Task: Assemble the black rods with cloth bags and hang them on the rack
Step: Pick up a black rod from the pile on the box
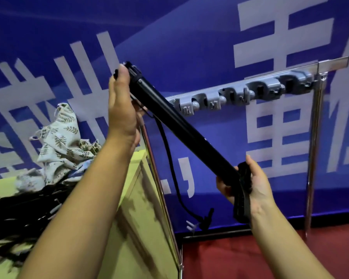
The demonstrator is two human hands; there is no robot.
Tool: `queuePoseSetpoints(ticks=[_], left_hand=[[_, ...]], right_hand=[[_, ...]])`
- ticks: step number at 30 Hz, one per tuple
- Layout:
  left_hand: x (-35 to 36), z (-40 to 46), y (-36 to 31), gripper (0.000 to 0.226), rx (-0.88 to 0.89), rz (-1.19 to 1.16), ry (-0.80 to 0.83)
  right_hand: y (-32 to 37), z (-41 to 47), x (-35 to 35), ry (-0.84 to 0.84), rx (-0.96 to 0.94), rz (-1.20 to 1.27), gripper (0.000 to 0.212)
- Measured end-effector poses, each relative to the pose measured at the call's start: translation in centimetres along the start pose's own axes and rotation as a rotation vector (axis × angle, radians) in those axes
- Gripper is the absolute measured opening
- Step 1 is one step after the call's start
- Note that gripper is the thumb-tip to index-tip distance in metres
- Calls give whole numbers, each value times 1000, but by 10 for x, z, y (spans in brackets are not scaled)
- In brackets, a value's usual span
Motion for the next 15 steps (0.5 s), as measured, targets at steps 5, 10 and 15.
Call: queuePoseSetpoints(ticks=[5, 10, 15], left_hand=[[1, -12, 4, 17, 0, -91, -10], [5, -6, -17, 29, 102, -33, 44], [13, -9, 12, 63, -227, -297, 154]], right_hand=[[1, -9, 2, -10, 56, -95, 46], [-44, -31, 13, 318, 562, -92, 77], [-51, -50, 39, 572, 545, -32, 45]])
Point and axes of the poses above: each hand's wrist, its own z-axis towards the middle knuckle, its own x-axis out of the palm, y = z × x, the point moved 9 cm from there along z, towards the middle knuckle, and after that the axes turned 10 degrees about z, right-handed, at the moved point
